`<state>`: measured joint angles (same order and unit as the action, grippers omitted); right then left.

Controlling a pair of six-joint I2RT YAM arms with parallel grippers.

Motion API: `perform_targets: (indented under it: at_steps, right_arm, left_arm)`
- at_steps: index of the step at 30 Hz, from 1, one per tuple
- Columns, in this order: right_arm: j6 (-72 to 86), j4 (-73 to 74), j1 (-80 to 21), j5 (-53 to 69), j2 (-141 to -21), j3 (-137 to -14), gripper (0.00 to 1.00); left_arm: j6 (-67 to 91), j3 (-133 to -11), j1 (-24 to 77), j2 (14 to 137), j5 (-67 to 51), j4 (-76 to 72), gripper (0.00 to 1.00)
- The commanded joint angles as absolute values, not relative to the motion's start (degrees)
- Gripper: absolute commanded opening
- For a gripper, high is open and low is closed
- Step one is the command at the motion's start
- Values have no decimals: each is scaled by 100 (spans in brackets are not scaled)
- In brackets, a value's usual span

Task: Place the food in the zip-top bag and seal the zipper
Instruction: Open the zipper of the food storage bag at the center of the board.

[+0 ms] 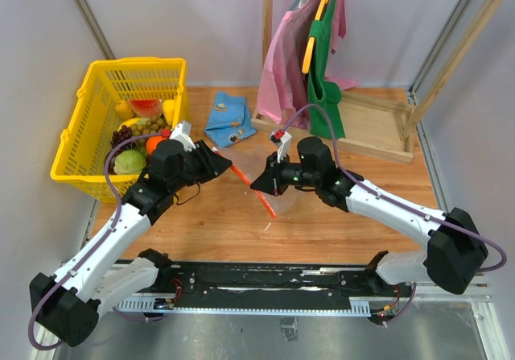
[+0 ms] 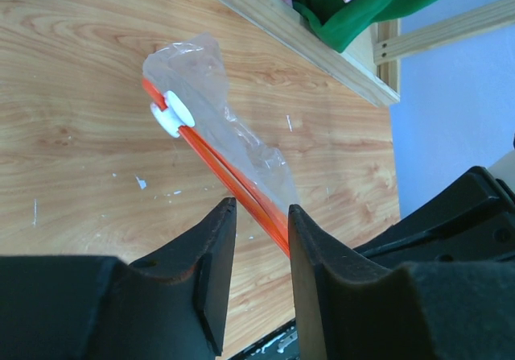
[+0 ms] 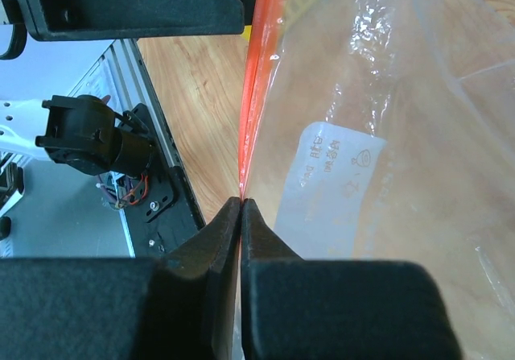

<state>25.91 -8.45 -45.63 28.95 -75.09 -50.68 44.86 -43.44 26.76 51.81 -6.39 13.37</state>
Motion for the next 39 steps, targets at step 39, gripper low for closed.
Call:
perform_targets:
  at_steps: [39]
  right_arm:
    - [2810,-1385,-4684,2934,-7572,-4929,1]
  left_arm:
    - [5078,-4096,2709,5014,27,1236,36]
